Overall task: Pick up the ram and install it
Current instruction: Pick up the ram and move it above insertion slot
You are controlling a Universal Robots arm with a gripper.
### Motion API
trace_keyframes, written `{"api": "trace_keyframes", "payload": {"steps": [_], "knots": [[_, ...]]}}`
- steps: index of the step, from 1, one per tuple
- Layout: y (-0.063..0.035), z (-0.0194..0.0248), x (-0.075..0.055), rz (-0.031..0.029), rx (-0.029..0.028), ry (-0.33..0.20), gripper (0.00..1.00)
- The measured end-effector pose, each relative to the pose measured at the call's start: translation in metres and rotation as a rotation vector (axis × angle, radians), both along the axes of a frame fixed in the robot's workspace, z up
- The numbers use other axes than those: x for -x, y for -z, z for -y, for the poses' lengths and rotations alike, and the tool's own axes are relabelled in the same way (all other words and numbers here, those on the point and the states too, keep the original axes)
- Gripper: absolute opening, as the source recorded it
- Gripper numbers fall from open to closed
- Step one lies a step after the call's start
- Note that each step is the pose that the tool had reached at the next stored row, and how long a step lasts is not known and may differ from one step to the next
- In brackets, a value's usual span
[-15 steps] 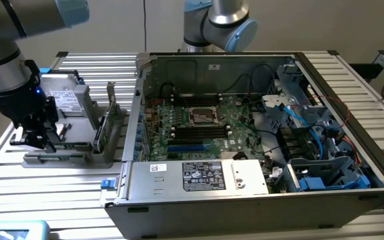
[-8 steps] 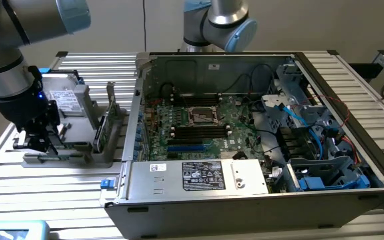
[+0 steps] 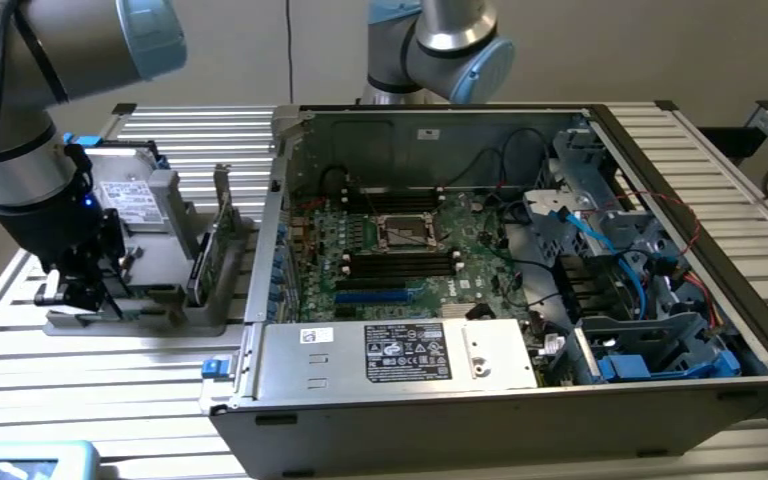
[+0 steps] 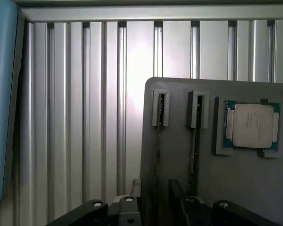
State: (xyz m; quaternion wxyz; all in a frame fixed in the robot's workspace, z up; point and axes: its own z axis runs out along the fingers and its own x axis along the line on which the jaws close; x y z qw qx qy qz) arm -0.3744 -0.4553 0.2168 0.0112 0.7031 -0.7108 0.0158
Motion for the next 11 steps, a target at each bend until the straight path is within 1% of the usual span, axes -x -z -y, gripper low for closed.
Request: {"api": "trace_keyframes", "payload": {"steps": [11], "knots": [[0.009,0.0002,-0.0011,-0.0001,0.0002,0.0,0.36]]}}
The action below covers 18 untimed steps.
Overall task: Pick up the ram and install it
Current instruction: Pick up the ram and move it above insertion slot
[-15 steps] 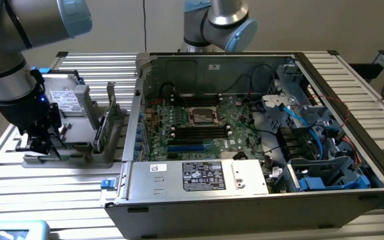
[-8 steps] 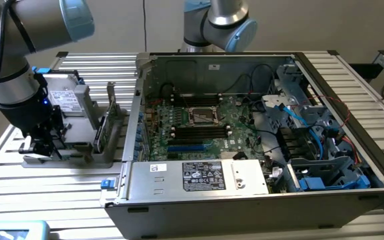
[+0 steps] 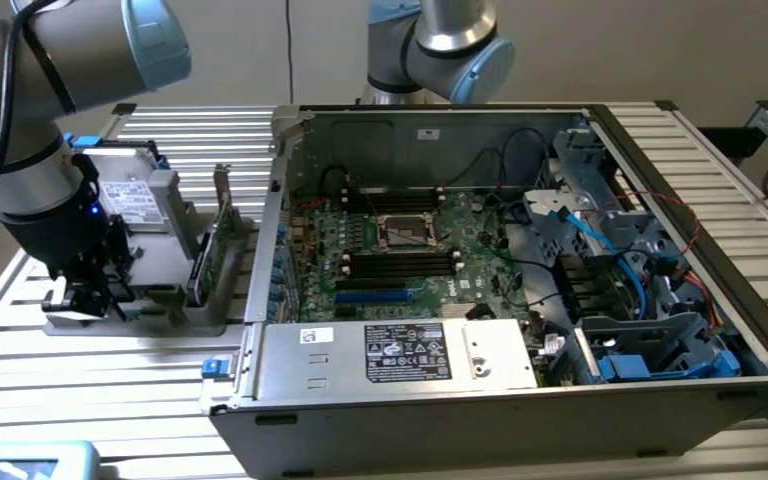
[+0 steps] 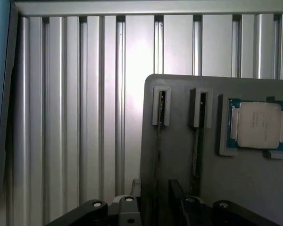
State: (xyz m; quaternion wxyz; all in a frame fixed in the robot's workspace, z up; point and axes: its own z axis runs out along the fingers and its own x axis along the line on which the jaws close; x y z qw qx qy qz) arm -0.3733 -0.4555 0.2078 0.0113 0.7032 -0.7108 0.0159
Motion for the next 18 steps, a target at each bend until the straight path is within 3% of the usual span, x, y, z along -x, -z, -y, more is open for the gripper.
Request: {"api": "trace_keyframes", "payload": {"steps": [14,17,18], "knots": [[0.0088,0.0,0.0,0.0,0.0,0.0,0.36],[0.0093,0.0,-0.0001,0.0,0.0,0.0,0.22],[0.0093,-0.0001,0.0,-0.0001,-0.0006,0.0,0.22]]}}
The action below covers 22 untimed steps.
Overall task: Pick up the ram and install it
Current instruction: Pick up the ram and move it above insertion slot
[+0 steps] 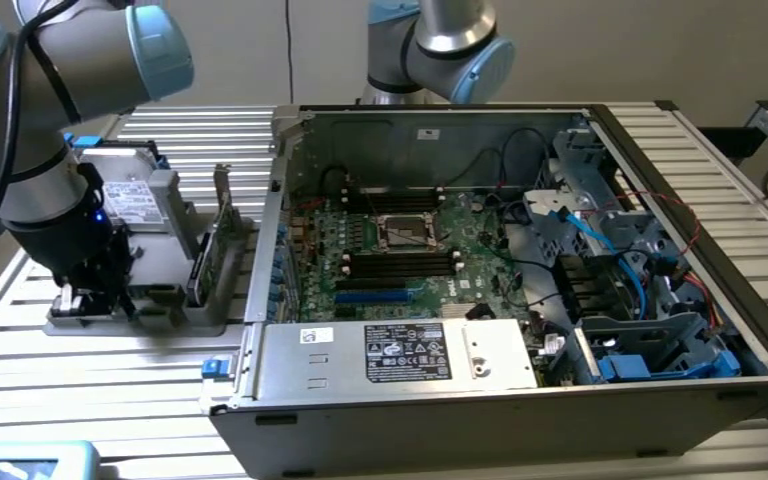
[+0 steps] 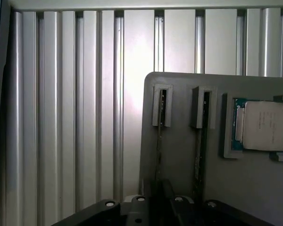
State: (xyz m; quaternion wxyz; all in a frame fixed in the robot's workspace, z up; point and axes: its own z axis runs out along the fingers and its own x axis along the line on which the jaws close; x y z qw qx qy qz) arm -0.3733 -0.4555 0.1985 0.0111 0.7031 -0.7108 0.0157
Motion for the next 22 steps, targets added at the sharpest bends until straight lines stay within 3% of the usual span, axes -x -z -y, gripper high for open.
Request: {"api": "trace_keyframes", "payload": {"steps": [2,12,14,17,18,22], "knots": [[-0.0024,0.0005,0.0,0.0005,-0.0025,0.0,0.13],[-0.0397,0.0049,0.0,0.0001,-0.0092,0.0,0.13],[-0.0439,0.0053,0.0,0.0002,-0.0161,0.0,0.13],[-0.0478,0.0056,0.0,0.0001,-0.0367,0.0,0.13],[-0.0504,0.0058,0.0,0.0002,-0.0399,0.0,0.13],[-0.068,0.0089,0.0,-0.0002,-0.0406,-0.001,0.13]]}}
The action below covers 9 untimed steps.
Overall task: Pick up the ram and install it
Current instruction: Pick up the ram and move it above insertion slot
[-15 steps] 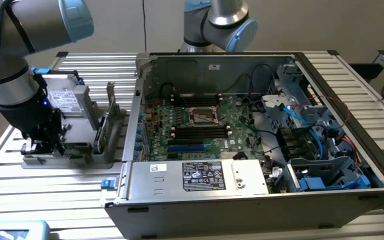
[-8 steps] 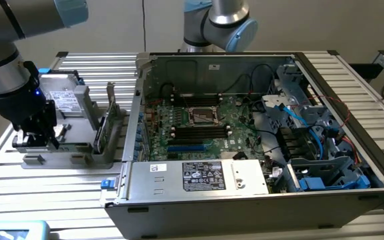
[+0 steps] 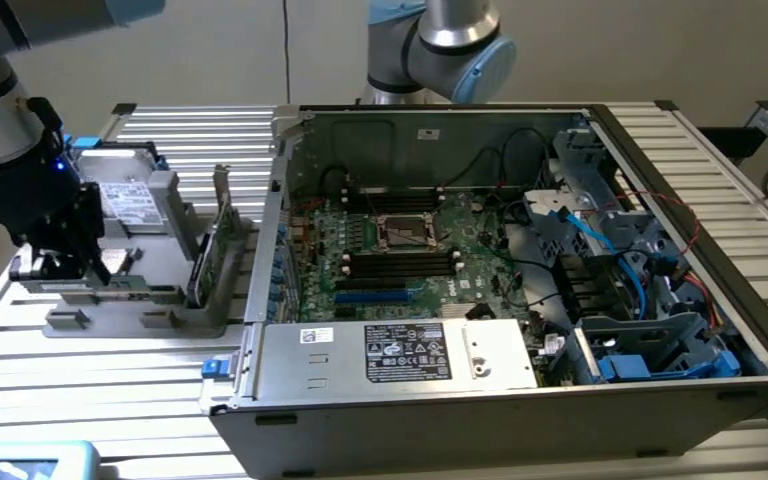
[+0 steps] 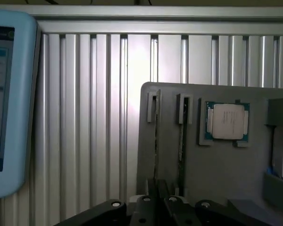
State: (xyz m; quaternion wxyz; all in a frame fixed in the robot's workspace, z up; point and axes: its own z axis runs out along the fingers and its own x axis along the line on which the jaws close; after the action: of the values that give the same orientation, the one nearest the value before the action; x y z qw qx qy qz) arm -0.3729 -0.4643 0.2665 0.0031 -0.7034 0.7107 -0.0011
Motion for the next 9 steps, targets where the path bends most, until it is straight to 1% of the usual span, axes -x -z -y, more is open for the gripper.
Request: {"api": "trace_keyframes", "payload": {"steps": [5,9], "knots": [[-0.0226,0.0056,-0.006,-0.0013,0.0,-0.001,0.13],[-0.0409,0.0117,-0.015,-0.0035,-0.0001,-0.001,0.13]]}}
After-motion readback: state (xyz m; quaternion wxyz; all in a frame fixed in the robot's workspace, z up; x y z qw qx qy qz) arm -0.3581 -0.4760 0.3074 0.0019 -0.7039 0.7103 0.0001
